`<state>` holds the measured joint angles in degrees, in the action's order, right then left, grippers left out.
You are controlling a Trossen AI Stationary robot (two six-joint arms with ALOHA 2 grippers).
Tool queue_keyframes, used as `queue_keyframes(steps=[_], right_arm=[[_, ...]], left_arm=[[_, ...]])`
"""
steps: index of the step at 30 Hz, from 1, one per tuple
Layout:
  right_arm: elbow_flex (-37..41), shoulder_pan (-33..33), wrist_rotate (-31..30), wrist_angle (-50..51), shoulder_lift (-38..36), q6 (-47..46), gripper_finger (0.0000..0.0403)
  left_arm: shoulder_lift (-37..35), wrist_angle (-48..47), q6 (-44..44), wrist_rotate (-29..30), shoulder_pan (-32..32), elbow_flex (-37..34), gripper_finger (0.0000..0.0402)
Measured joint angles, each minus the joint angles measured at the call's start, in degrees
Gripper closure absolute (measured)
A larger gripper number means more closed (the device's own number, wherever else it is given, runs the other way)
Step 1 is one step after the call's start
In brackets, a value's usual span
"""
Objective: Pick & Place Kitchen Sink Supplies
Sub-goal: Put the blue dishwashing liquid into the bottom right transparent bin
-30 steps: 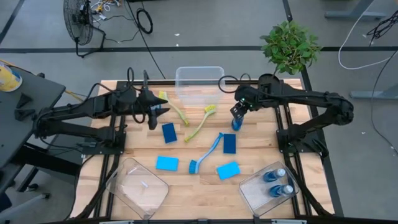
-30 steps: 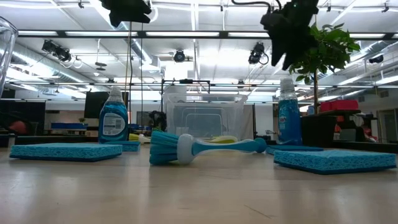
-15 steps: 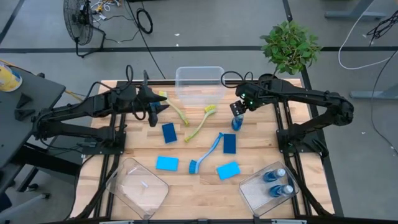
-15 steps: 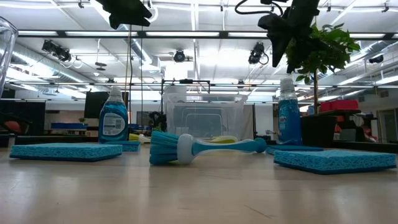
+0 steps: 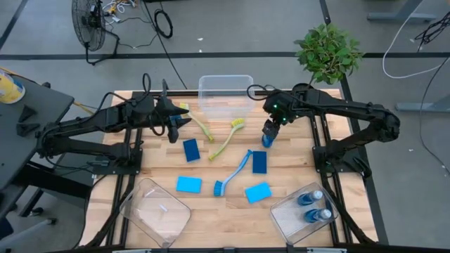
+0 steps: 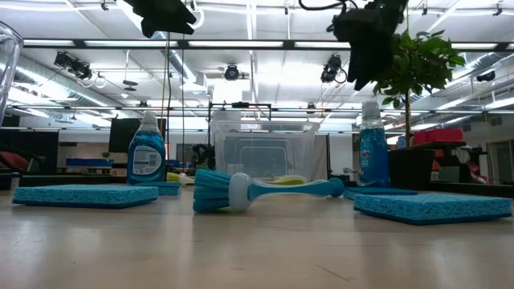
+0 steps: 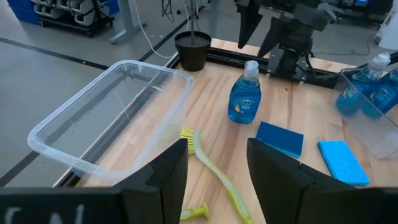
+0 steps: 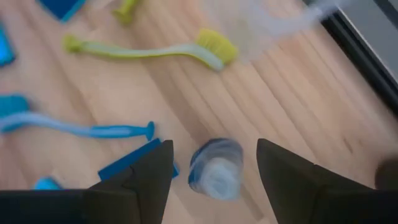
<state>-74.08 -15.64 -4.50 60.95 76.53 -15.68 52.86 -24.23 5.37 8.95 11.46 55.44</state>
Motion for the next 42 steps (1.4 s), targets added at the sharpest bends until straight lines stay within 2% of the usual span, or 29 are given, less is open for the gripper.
queue_keyframes(steps=[4, 15, 18, 26, 34, 42], right_arm=[[0.0, 0.0, 1.8, -0.9, 0.0, 5.4, 0.0165], [0.1, 0.0, 2.0, -0.5, 0.0, 11.7, 0.0118], [2.1, 0.0, 2.0, -1.8, 0.0, 13.1, 0.0112], [8.8, 0.0, 4.0, -3.0, 0.0, 11.6, 0.0110], [9.7, 0.0, 0.5, -3.3, 0.0, 10.9, 0.0110], [9.7, -0.2, 0.5, -3.1, 0.0, 11.0, 0.0110]], left_arm=[[0.0, 0.0, 0.0, 0.0, 0.0, 0.0, 0.0232], [0.0, 0.0, 0.0, 0.0, 0.0, 0.0, 0.0232], [0.0, 0.0, 0.0, 0.0, 0.0, 0.0, 0.0232], [0.0, 0.0, 0.0, 0.0, 0.0, 0.0, 0.0232], [0.0, 0.0, 0.0, 0.0, 0.0, 0.0, 0.0232], [0.0, 0.0, 0.0, 0.0, 0.0, 0.0, 0.0232]])
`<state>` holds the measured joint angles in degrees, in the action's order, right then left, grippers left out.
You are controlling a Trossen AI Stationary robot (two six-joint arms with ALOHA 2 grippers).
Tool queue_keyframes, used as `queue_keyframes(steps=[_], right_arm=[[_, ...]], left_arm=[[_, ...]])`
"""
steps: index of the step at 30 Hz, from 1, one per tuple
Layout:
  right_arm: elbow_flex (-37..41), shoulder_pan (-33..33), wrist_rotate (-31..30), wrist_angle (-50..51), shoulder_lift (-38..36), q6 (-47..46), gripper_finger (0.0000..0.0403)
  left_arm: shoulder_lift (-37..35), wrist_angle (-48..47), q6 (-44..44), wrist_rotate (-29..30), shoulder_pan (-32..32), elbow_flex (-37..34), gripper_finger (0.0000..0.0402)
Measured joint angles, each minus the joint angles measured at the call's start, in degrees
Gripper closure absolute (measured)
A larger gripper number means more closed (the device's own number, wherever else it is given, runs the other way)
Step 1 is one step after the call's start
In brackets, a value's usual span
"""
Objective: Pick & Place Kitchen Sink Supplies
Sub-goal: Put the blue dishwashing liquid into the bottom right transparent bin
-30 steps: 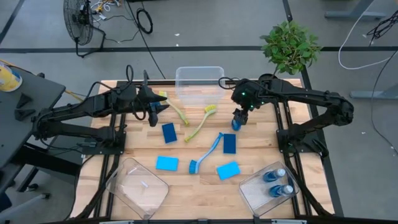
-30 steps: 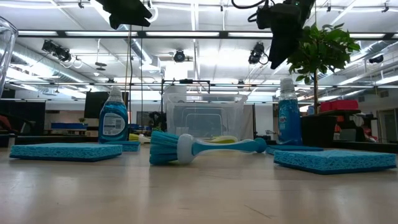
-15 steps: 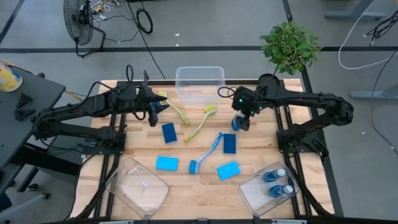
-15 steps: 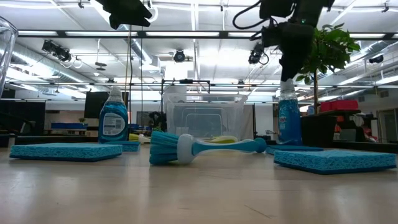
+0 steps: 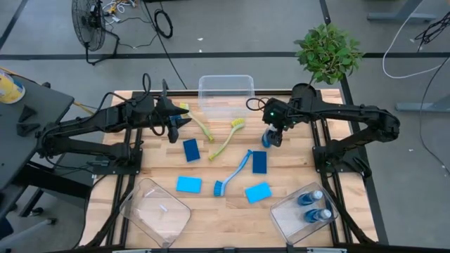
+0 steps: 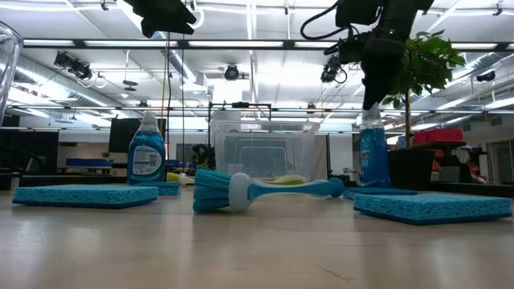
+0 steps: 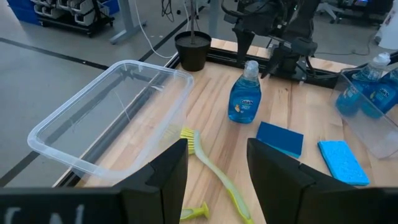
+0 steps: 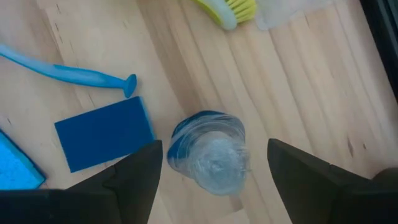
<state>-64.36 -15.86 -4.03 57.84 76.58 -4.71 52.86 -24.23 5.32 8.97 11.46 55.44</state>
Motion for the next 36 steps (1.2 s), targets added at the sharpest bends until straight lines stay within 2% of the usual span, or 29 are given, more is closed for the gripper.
queue_keyframes(steps=[17, 29, 36], right_arm=[[0.0, -0.1, -1.5, 0.1, 0.0, 4.3, 0.0111], [0.0, -0.1, 1.0, -0.3, 0.0, 6.8, 0.0111], [0.0, -0.1, 0.4, -0.3, 0.0, 9.8, 0.0111]], left_arm=[[0.0, 0.0, 0.0, 0.0, 0.0, 0.0, 0.0232], [0.0, -0.1, 0.3, 0.0, 0.0, 0.0, 0.0232], [0.0, -0.1, 1.8, 0.0, 0.0, 0.0, 0.0232]])
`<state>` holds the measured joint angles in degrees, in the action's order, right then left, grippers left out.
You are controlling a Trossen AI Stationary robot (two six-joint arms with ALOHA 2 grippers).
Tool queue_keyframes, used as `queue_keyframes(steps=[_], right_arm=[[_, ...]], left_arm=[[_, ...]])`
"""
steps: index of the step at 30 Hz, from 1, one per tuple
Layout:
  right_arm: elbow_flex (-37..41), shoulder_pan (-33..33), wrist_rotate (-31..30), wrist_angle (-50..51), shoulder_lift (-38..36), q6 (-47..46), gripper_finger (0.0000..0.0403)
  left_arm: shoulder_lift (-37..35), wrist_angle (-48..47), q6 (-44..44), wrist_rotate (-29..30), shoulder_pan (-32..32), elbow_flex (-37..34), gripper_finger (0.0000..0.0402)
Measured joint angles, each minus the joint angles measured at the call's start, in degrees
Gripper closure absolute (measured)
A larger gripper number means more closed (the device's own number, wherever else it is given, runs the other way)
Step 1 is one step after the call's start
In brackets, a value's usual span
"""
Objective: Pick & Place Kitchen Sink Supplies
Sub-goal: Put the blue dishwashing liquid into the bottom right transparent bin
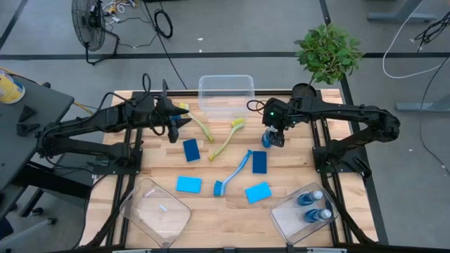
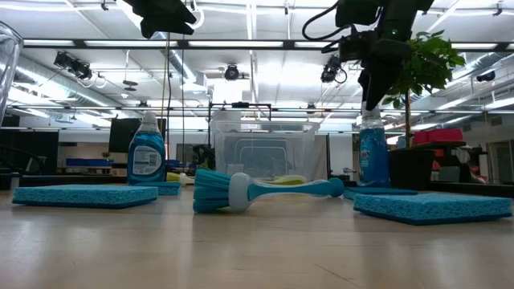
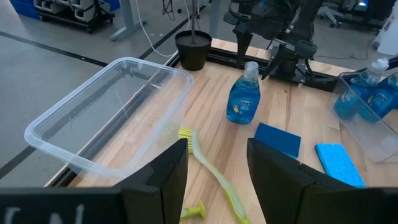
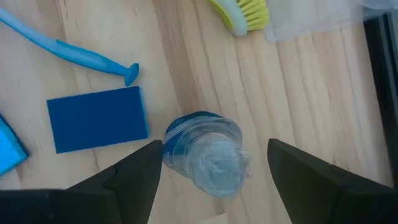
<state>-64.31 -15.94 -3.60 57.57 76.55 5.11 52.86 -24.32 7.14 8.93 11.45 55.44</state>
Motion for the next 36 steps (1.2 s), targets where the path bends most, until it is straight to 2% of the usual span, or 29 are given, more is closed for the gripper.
queue_keyframes(steps=[9, 14, 23, 36], right_arm=[[0.0, 0.0, 0.1, -0.9, 0.0, 5.0, 0.0111], [0.0, 0.0, 2.2, -0.9, 0.0, 6.2, 0.0111], [0.0, 0.0, 1.5, -0.1, 0.0, 7.9, 0.0111], [0.0, 0.0, 0.6, 1.5, 0.0, 6.2, 0.0117]], left_arm=[[0.0, 0.0, 0.2, -0.2, -0.1, 0.0, 0.0232], [0.0, 0.0, 0.2, -0.2, -0.1, 0.0, 0.0232], [0.0, 0.0, 0.2, -0.2, -0.1, 0.0, 0.0232], [0.0, 0.0, -0.1, -0.2, -0.1, 0.0, 0.0232]])
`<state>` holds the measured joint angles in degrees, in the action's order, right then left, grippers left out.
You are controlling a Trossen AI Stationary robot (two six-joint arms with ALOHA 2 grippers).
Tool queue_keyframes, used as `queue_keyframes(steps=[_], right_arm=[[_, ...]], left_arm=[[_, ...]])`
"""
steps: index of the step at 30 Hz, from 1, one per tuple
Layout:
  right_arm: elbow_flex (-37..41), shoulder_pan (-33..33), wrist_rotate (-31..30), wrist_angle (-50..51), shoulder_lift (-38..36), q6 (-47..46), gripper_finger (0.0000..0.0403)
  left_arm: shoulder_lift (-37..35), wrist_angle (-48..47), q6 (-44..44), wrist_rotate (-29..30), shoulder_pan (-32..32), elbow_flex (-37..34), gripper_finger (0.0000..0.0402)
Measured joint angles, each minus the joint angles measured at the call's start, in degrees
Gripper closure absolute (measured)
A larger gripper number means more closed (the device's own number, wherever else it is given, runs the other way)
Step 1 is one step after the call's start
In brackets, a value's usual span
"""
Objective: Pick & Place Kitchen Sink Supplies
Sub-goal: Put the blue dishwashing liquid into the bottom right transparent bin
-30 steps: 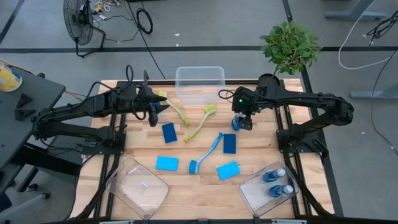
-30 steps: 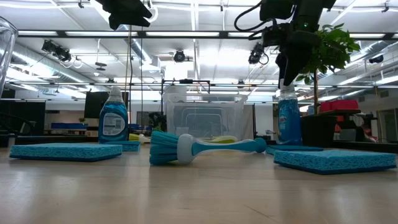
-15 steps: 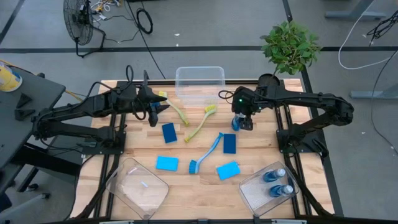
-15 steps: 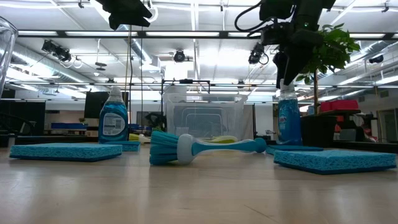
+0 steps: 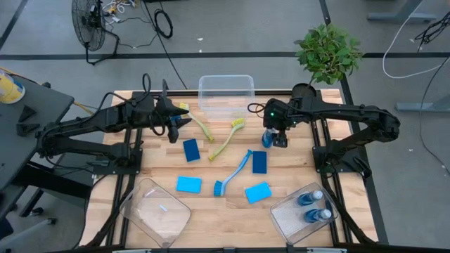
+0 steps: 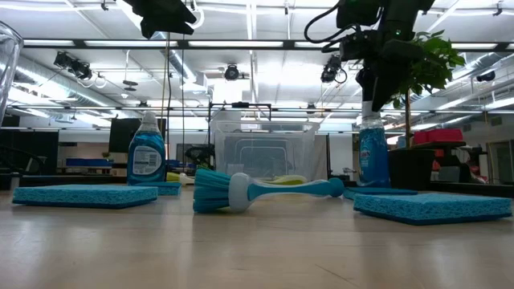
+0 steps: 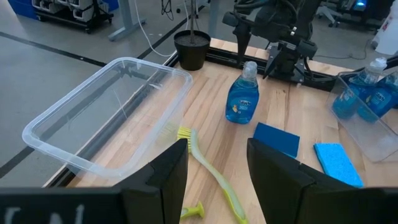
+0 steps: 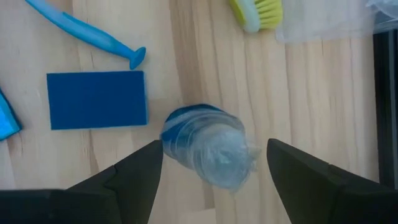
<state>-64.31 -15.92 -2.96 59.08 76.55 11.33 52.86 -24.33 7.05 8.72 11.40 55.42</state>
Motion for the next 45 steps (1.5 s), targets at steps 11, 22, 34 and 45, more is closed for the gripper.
queue_keyframes(steps=[11, 22, 34, 45], right_arm=[[0.0, 0.0, 0.0, 0.1, 0.0, -1.2, 0.0193], [0.0, 0.0, -1.5, -0.1, -0.1, -5.1, 0.0303], [-1.8, 0.0, -0.6, 1.0, 0.1, -7.8, 0.0310], [-15.7, 2.2, -0.1, 7.3, 0.0, -7.2, 0.0310]], left_arm=[[0.0, 0.0, -0.1, 0.0, 0.0, 0.0, 0.0232], [0.0, 0.0, -0.2, 0.0, 0.0, 0.0, 0.0232], [0.0, 0.0, -0.2, 0.0, 0.0, 0.0, 0.0232], [0.0, 0.0, -0.2, 0.0, 0.0, 0.0, 0.0232]])
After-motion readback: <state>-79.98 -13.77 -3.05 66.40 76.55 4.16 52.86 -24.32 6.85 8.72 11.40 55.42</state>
